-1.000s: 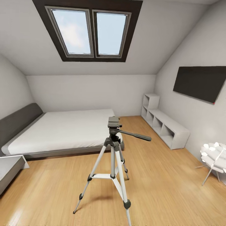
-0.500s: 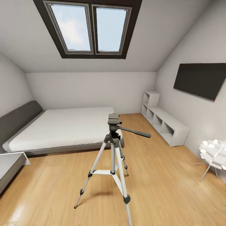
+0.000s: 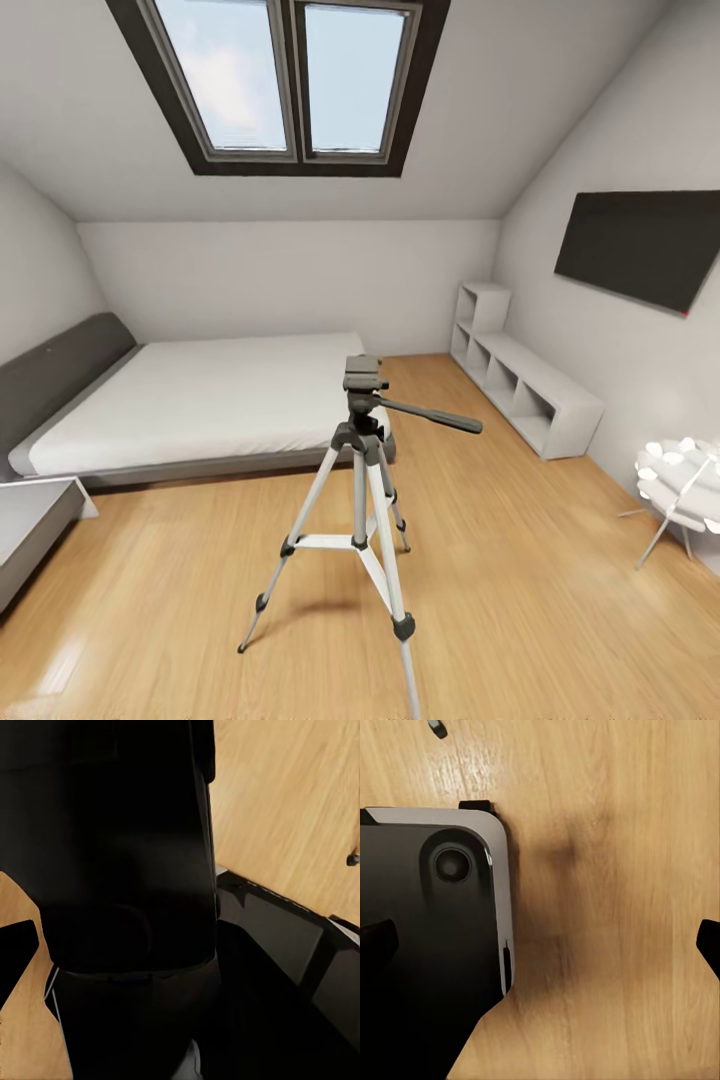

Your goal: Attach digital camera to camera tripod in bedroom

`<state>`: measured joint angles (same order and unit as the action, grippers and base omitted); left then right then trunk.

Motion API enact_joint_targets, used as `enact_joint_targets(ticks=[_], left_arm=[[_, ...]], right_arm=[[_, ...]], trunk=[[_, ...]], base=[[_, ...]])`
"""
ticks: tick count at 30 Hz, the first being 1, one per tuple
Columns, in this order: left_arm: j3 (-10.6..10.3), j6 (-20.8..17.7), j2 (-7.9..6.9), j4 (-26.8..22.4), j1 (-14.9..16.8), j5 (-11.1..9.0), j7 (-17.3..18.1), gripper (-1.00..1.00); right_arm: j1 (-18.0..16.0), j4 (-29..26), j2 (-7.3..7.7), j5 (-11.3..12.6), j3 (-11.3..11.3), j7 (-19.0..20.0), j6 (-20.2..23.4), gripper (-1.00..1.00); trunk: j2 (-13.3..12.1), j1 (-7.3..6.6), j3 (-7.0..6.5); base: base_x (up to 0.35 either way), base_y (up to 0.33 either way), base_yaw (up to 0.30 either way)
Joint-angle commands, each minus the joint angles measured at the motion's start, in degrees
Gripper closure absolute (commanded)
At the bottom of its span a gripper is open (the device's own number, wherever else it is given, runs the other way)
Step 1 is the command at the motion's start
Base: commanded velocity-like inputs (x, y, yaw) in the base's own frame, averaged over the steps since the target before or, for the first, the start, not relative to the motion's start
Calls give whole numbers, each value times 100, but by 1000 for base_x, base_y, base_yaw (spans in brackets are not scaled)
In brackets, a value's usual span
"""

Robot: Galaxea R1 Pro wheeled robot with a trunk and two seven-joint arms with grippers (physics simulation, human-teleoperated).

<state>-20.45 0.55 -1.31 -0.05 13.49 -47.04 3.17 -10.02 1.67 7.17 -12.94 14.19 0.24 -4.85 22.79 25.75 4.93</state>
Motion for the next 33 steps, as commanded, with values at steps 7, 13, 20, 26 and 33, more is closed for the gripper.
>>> enact_joint_targets(ticks=[7, 13, 20, 26, 33], left_arm=[[-41, 1, 3, 5, 5, -51, 20, 100], [-39, -1, 0, 5, 5, -55, 24, 100], [-42, 0, 6, 5, 5, -52, 25, 100], [-38, -2, 8, 5, 4, -54, 24, 100], [-41, -2, 8, 5, 4, -54, 22, 100]], right_arm=[[-8, 18, 3, -51, 49, 2, -34, -100], [-8, 18, 3, -51, 49, 2, -34, -100], [-8, 18, 3, -51, 49, 2, -34, -100], [-8, 18, 3, -51, 49, 2, -34, -100], [-8, 18, 3, -51, 49, 2, -34, -100]], trunk=[[13, 3, 77], [13, 3, 132], [13, 3, 196], [13, 3, 251], [13, 3, 315]], base=[[0, 0, 0], [0, 0, 0], [0, 0, 0], [0, 0, 0], [0, 0, 0]])
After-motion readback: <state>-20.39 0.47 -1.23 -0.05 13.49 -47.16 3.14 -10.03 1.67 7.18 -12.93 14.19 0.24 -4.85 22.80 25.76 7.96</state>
